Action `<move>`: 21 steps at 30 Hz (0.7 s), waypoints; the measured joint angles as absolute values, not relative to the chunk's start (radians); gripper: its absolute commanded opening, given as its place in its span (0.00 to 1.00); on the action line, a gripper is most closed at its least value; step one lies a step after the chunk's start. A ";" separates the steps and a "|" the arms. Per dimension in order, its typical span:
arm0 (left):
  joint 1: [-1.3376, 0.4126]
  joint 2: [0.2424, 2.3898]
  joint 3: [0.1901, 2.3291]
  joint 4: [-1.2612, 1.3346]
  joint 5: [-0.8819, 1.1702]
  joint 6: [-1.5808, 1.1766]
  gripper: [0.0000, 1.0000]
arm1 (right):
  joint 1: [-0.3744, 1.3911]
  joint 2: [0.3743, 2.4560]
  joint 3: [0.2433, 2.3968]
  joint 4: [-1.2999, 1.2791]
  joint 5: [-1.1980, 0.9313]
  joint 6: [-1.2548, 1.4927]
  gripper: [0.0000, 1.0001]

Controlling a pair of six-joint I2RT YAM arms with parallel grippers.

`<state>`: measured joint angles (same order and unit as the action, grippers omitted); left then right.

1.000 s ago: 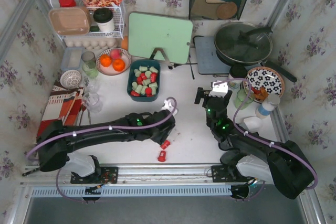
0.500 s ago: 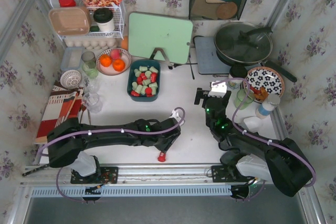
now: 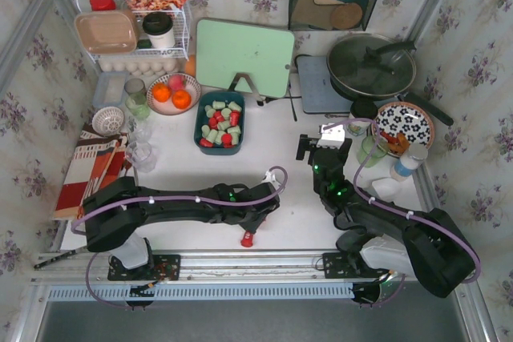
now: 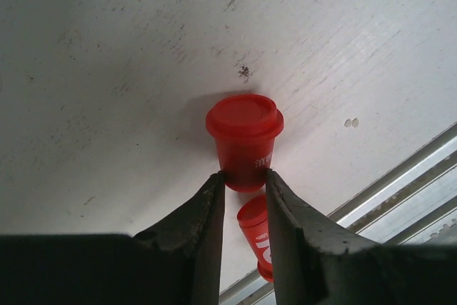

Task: Mix the coffee capsules in the storage basket

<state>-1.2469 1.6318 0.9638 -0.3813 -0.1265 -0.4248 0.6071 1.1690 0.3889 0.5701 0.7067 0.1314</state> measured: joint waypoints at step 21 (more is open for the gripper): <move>-1.247 1.705 1.011 -0.340 -0.165 -0.443 0.40 | 0.607 1.174 0.391 0.570 0.707 0.129 1.00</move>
<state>-1.2472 1.7046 1.0111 -0.3397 -0.1646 -0.4435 0.6067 1.1736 0.3912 0.5705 0.7067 0.1287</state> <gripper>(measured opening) 0.400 0.997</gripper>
